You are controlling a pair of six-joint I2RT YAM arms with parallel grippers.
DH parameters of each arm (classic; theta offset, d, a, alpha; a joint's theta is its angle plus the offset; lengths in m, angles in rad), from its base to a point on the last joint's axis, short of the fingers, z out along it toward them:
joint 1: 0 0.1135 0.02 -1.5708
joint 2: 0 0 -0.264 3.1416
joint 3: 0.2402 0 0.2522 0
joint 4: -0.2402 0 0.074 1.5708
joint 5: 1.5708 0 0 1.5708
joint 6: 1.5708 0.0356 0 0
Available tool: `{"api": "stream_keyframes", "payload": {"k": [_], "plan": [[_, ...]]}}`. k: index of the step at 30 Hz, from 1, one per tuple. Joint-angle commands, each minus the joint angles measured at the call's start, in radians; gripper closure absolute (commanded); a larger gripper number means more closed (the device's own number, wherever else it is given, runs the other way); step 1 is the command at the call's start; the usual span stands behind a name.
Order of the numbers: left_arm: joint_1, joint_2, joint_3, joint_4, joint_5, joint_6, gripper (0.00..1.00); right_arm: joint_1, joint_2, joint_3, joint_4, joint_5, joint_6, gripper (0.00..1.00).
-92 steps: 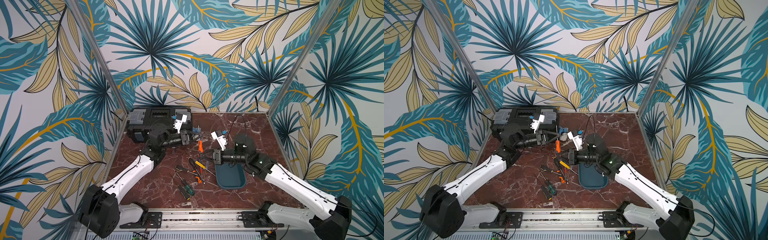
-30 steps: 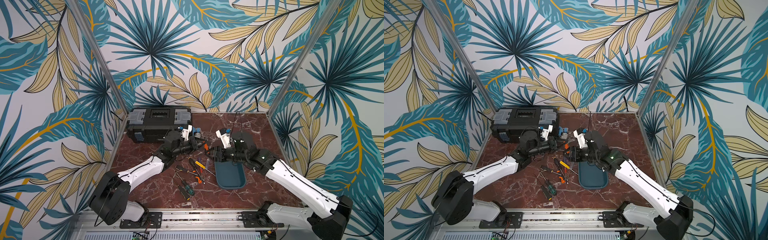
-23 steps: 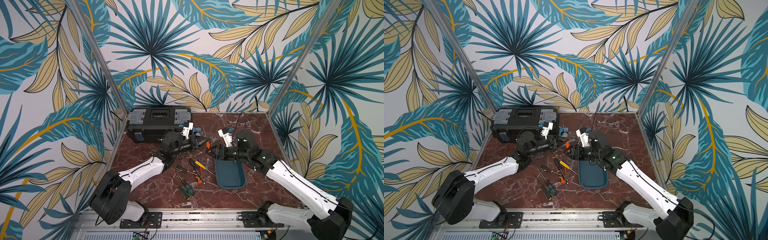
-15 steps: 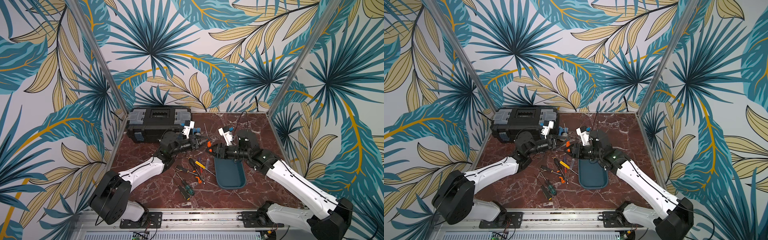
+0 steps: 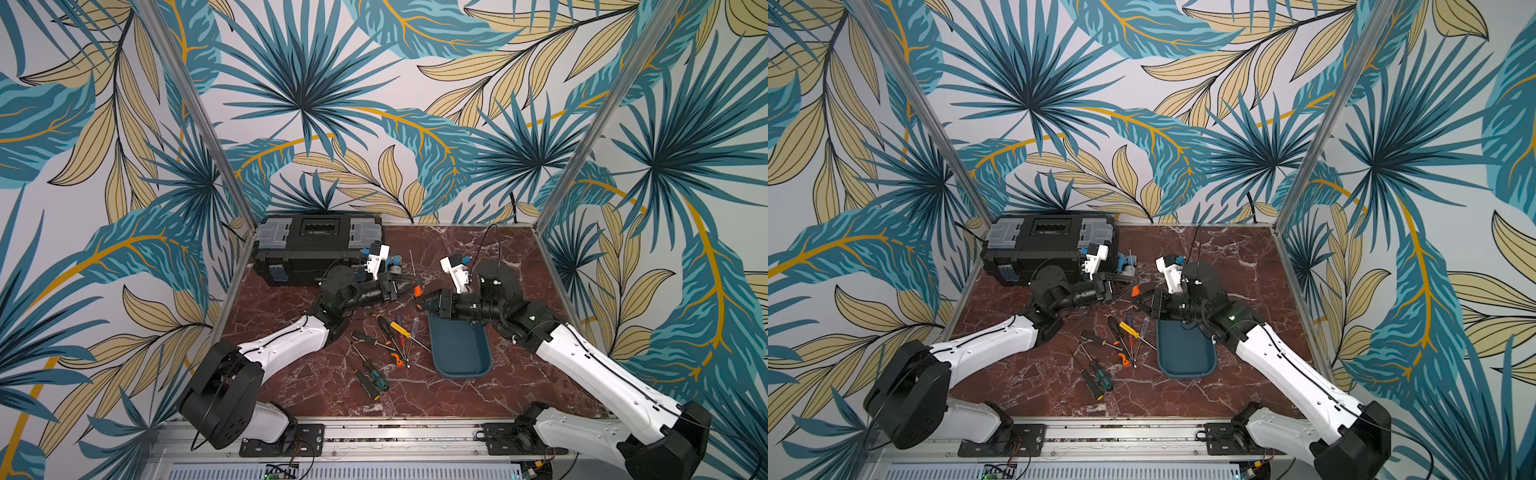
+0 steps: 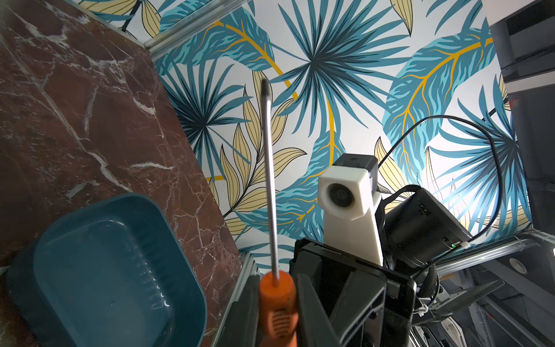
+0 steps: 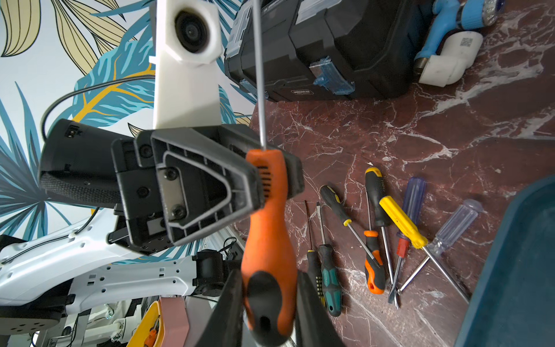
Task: Put the screwdriver on the desktop into the storage box
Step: Pick up the screwdriver from the center of the board, then place the screwdriver in the storage box.
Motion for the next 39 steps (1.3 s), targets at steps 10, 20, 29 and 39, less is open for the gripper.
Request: {"api": "stream_keyframes", "payload": {"k": [10,20,29,39], "plan": [[-0.014,-0.118,0.047,-0.647,-0.329,0.271,0.09,0.0,-0.01,0.038,-0.313,0.259,-0.134,0.98],[-0.113,-0.066,0.104,-0.985,-0.587,0.362,0.16,0.0,0.009,-0.073,-0.581,0.502,-0.135,0.99],[-0.185,0.074,0.197,-1.036,-0.638,0.352,0.26,-0.002,0.149,-0.12,-0.593,0.585,-0.139,0.99],[-0.203,0.21,0.319,-1.223,-0.752,0.329,0.33,0.005,0.121,-0.043,-0.597,0.52,-0.166,0.44]]}}
